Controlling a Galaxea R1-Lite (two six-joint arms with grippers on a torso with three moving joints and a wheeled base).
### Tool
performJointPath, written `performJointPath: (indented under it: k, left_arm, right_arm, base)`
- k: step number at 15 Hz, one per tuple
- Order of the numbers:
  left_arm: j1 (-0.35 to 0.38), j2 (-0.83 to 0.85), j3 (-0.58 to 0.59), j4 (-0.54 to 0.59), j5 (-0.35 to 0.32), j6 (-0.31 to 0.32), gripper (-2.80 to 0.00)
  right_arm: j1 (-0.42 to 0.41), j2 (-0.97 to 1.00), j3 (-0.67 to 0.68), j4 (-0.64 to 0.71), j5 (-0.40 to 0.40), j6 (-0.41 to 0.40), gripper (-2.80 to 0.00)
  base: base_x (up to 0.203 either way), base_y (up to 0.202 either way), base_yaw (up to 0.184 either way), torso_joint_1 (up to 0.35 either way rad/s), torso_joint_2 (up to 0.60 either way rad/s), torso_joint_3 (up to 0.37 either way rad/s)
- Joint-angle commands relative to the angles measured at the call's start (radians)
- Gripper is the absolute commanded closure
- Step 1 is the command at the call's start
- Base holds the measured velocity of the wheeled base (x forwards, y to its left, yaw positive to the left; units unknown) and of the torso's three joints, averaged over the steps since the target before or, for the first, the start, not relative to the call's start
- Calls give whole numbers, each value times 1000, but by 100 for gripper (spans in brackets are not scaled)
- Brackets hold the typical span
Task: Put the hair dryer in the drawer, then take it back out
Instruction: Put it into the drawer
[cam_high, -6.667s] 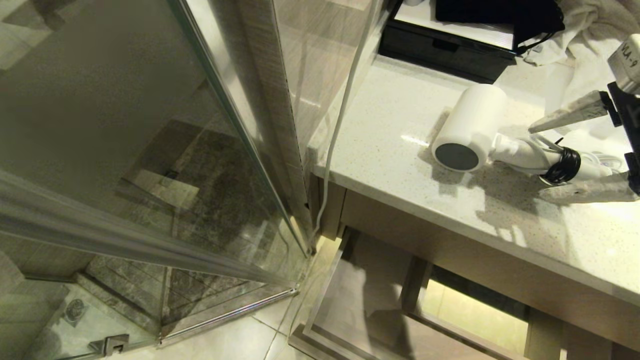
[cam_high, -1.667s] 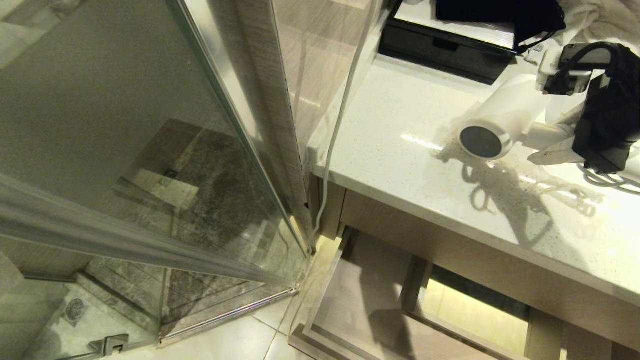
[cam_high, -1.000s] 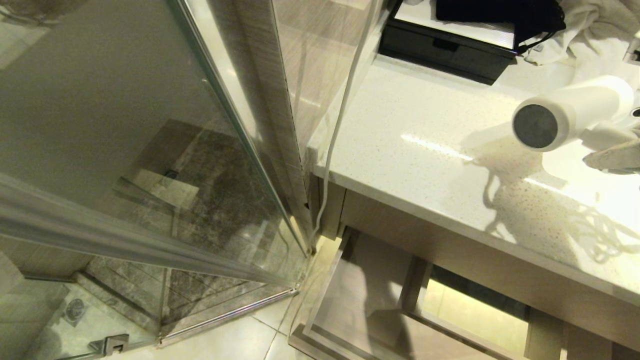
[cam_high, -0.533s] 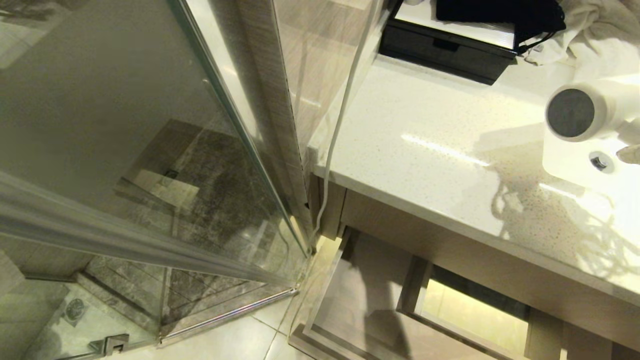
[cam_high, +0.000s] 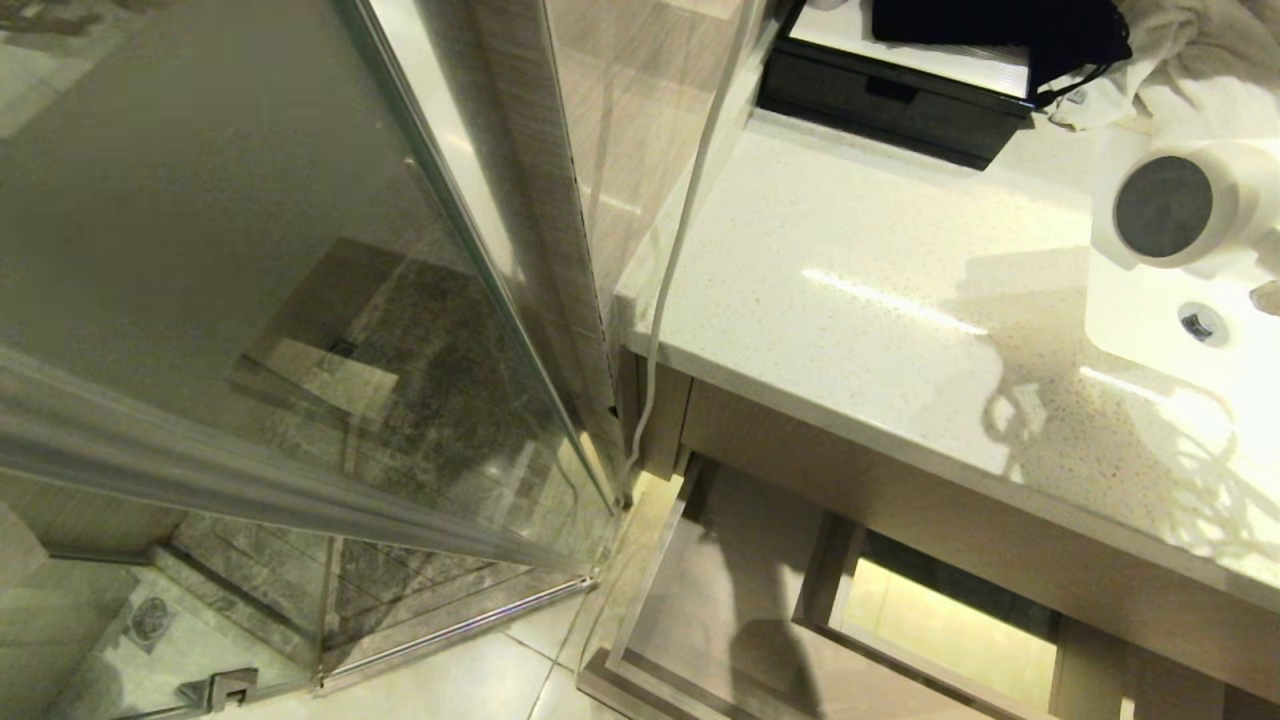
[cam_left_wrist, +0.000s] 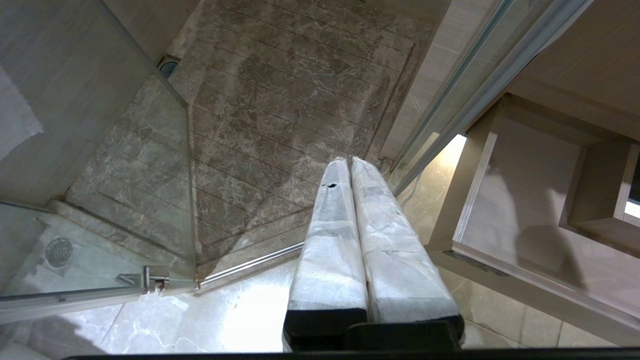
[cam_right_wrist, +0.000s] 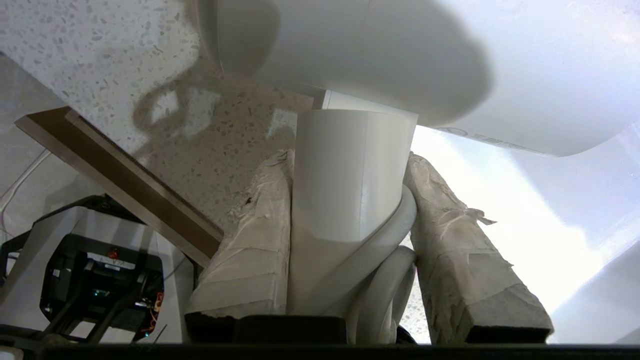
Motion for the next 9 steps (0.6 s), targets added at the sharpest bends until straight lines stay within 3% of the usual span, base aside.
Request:
performJointPath:
  k: [1,5,9]
  left_arm:
    - [0,2,0,0,0,-1,0]
    - [0,2,0,0,0,-1,0]
    - [0,2,0,0,0,0,0]
  right_arm:
    - [1,-12,22,2,1,-4,0]
    - [1,-13,29,1,2,-10,0]
    - [1,-13,34,-1,2,-11,0]
  base:
    - [0,0,0,0,0,0]
    - [0,0,0,0,0,0]
    - [0,0,0,-248,194,-63]
